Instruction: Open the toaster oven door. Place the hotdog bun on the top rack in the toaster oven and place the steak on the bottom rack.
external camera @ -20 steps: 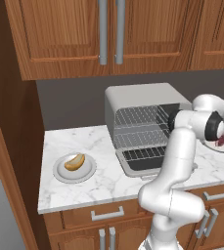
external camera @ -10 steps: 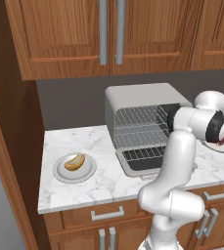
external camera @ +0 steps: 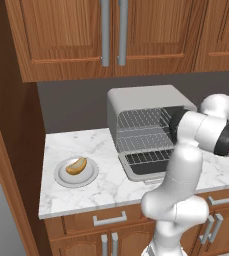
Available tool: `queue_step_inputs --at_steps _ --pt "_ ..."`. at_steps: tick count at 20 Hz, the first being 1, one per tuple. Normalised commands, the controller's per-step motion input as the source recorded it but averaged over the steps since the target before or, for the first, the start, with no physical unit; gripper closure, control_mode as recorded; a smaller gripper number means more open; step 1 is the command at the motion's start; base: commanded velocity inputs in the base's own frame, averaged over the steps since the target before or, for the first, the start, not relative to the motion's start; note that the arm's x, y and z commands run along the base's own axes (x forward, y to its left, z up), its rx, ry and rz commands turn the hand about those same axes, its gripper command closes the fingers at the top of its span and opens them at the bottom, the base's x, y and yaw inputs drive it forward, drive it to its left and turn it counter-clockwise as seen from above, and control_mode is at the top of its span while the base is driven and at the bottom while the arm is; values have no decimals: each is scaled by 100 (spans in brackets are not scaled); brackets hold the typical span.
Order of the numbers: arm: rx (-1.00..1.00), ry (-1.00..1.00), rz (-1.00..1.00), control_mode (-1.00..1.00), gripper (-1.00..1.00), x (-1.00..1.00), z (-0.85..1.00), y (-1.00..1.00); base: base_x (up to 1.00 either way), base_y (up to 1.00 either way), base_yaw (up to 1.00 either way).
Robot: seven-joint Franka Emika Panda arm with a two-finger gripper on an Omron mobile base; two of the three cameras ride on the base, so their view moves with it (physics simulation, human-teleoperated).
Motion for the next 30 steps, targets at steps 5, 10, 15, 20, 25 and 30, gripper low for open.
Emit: queue_step_inputs --at_steps 5,10,15,20,25,30 --pt "-10 0 -10 -100 100 -6 15 62 0 0 0" --pt "-7 0 -4 -100 100 -3 12 63 0 0 0" --pt "-2 0 -1 -100 100 0 15 59 0 0 0" --pt "0 3 0 -100 100 0 19 50 0 0 0" --pt "0 5 0 -100 100 -1 7 50 0 0 0" --pt "0 1 0 -100 100 0 0 49 0 0 0"
